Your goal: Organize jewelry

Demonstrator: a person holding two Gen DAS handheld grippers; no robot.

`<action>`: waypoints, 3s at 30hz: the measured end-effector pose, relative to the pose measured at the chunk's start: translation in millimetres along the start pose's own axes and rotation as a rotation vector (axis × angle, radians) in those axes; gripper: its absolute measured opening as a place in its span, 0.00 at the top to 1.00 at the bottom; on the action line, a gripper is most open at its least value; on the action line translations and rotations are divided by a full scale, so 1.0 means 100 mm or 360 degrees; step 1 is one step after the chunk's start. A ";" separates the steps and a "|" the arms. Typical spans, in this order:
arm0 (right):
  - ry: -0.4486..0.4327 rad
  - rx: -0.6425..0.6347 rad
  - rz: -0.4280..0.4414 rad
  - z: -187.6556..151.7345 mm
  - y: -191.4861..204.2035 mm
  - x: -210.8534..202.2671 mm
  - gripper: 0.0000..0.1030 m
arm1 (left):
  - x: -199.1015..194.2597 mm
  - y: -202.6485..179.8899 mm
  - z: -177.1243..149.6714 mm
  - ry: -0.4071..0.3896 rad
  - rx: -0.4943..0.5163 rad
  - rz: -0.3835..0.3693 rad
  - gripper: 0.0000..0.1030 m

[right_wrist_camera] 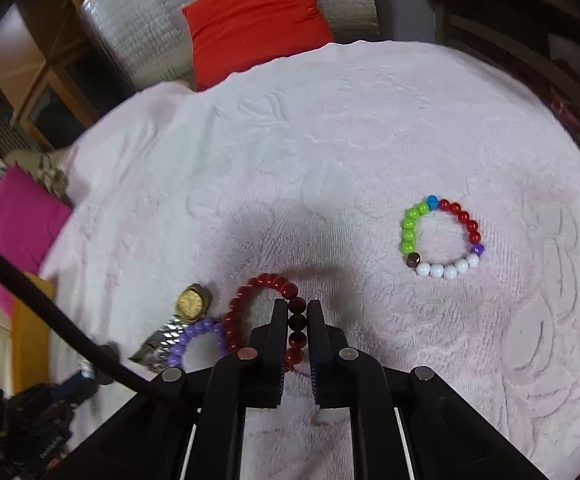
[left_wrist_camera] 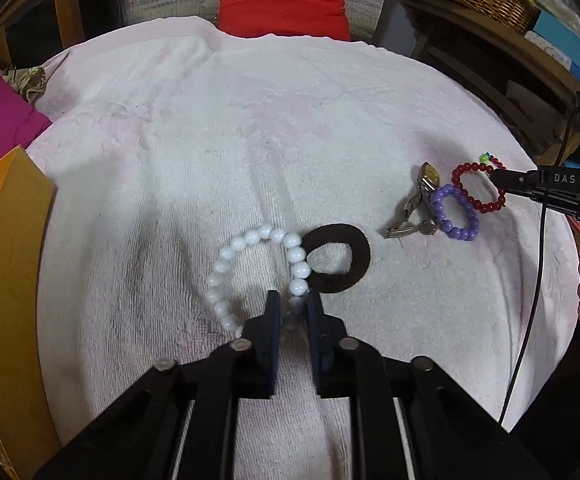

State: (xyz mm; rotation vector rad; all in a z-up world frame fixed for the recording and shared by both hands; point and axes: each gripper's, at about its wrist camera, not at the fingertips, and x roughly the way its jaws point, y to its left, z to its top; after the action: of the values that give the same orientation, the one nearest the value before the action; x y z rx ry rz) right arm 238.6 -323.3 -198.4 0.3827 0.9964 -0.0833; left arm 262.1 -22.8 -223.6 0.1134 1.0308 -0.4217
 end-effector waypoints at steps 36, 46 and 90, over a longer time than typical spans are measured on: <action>-0.0158 -0.0266 0.0745 -0.27 1.69 -0.57 0.90 | -1.63 1.03 -0.51 -0.0717 -0.0309 -0.0012 0.92; -0.0173 -0.0354 0.0726 -0.50 1.96 -0.56 0.90 | -0.90 0.55 -0.37 -0.0292 -0.0123 0.0022 0.43; -0.0035 -0.0717 0.0946 -0.50 3.79 -0.17 0.90 | -1.66 2.07 -0.93 -0.0603 -0.0766 0.0320 0.91</action>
State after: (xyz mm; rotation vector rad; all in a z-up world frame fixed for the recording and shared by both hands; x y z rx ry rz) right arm 280.6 45.3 -103.8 0.2480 0.8162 0.6621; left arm 194.4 240.6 -152.2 -0.2835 0.7131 -0.0011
